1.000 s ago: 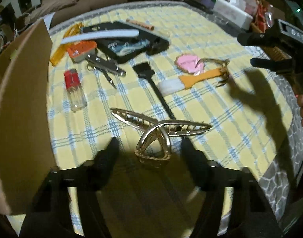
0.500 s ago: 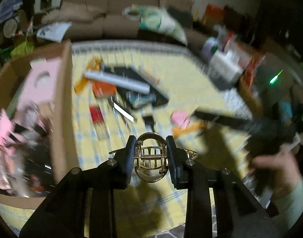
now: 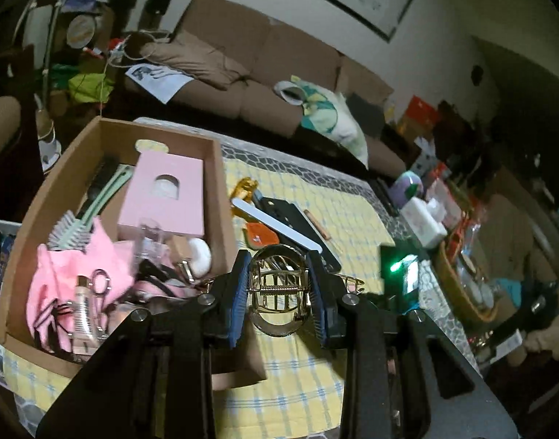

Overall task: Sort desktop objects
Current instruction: 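Grasp the black comb with the right tool while the left tool holds the clip, then carry the claw clip and black comb into the cardboard box and release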

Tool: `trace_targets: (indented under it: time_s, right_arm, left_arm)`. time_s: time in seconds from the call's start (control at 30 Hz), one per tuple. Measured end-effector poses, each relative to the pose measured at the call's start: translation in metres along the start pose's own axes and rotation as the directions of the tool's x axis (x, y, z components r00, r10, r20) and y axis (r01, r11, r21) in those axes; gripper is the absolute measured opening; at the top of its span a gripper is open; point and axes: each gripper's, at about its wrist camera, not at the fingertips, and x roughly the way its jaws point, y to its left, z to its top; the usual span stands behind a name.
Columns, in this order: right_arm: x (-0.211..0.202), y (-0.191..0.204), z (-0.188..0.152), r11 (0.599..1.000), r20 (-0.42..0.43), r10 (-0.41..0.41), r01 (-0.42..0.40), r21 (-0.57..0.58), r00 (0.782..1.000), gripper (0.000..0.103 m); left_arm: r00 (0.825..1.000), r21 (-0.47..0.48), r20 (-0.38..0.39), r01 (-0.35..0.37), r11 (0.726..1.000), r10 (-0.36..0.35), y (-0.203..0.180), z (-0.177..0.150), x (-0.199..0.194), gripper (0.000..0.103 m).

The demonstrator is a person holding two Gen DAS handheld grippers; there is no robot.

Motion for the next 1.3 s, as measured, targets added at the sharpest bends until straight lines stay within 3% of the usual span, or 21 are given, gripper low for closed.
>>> trace_targets:
  time_s: [0.13,0.23,0.37,0.6,0.8,1.03,1.13,1.2,1.3]
  right_arm:
    - [0.012,0.008,-0.004,0.994,0.004,-0.079,0.079,-0.07,0.997,0.044]
    - [0.011,0.004,-0.005,0.994,0.013,-0.078,0.079,-0.078,0.997,0.023]
    - [0.001,-0.006,-0.003,0.999,0.014,-0.022,0.023,-0.025,1.0,0.023]
    - [-0.056,0.006,0.013,0.997,0.106,0.072,-0.072,-0.001,0.992,0.023]
    - [-0.105,0.045,0.026,0.98,0.174,0.196,-0.189,-0.057,0.965,0.023]
    - [-0.126,0.101,0.029,0.941,0.153,0.333,-0.316,-0.121,0.93,0.023]
    - [-0.13,0.123,0.031,0.921,0.134,0.38,-0.361,-0.146,0.915,0.023]
    - [-0.13,0.137,0.032,0.91,0.122,0.402,-0.382,-0.163,0.907,0.023]
    - [-0.127,0.16,0.033,0.899,0.105,0.419,-0.396,-0.19,0.902,0.023]
  left_arm:
    - [1.0,-0.031,0.007,-0.012,0.999,0.013,0.02,0.008,-0.003,0.028]
    - [1.0,-0.058,0.019,-0.024,0.998,0.025,0.036,0.011,-0.009,0.028]
    - [0.998,-0.094,0.037,-0.049,0.994,0.053,0.061,0.017,-0.02,0.028]
    - [0.995,-0.133,0.01,-0.1,0.986,0.102,0.111,0.018,-0.041,0.028]
    - [0.984,-0.144,-0.089,-0.164,0.976,0.152,0.143,0.002,-0.033,0.028]
    - [0.958,-0.081,-0.146,-0.262,0.962,0.249,0.143,-0.011,-0.004,0.028]
    - [0.933,-0.039,-0.213,-0.305,0.952,0.29,0.142,-0.02,0.012,0.031]
    - [0.927,-0.025,-0.214,-0.32,0.947,0.308,0.14,-0.02,0.01,0.039]
    - [0.952,-0.106,-0.167,-0.277,0.955,0.257,0.143,-0.012,-0.013,0.062]
